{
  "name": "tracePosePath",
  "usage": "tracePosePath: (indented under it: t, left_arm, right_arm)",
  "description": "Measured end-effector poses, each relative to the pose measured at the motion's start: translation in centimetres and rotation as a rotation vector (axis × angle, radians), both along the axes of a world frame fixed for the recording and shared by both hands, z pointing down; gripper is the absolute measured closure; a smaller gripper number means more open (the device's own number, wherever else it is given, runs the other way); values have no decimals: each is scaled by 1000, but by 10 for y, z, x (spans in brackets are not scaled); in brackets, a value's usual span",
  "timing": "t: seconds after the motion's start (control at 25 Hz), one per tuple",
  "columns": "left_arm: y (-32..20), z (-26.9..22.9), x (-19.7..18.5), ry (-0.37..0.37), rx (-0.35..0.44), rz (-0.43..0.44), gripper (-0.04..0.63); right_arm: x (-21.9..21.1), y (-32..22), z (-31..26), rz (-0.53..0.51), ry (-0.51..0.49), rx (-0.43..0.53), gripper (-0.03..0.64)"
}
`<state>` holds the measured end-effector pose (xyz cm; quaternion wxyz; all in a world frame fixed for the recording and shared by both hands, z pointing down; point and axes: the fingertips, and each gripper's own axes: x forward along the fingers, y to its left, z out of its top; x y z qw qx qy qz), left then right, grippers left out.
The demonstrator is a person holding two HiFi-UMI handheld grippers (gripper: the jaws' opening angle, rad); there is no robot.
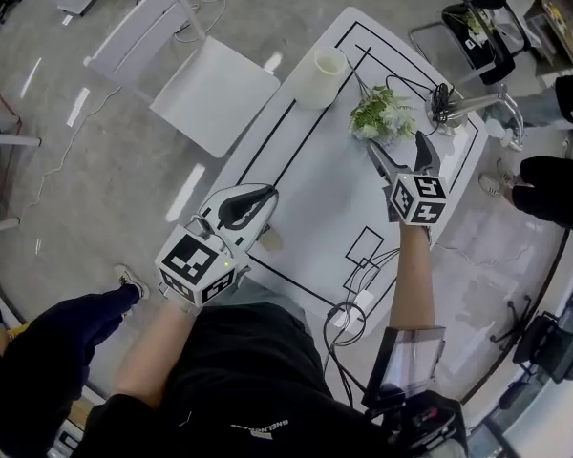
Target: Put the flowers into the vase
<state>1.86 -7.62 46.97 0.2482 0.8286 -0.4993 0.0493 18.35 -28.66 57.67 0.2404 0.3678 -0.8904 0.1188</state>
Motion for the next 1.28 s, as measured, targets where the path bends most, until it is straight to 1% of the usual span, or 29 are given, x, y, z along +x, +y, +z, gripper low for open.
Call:
tracePosePath:
  t: [0.08,0.16,0.32,0.52,0.76,0.92,0.96,1.12,1.28]
  left_arm:
    - [3,6,-2,4,-14,-7,594]
    - [6,11,-5,16,-30,-22,595]
    - [11,20,-8,32,-55,-41,595]
    - [17,27,-14,31,-75,-64,595]
    - [23,31,-23,33,-89,-92,595]
    - [26,31,-26,35,-95,-103,595]
    - [27,31,-26,35,-97,-103,595]
    - [30,34,-24,35,-99,-104,595]
    - [32,33,-25,37,-98,-108,595]
  right_arm:
    - [-6,-9,13,-26,51,-10,108]
    - [-11,-18,26,-46,96,-19,94]
    - [-16,-36,50,-75,178,-33,91]
    - [-22,-43,83,-113,257,-88,92]
    - [-21,-52,103,-95,314,-108,95]
    - [-21,-53,106,-90,328,-116,102]
    - [-21,-52,107,-90,331,-119,113]
    - [-18,-51,108,-95,349,-120,218]
    - [-17,-51,97,-96,347,-106,347]
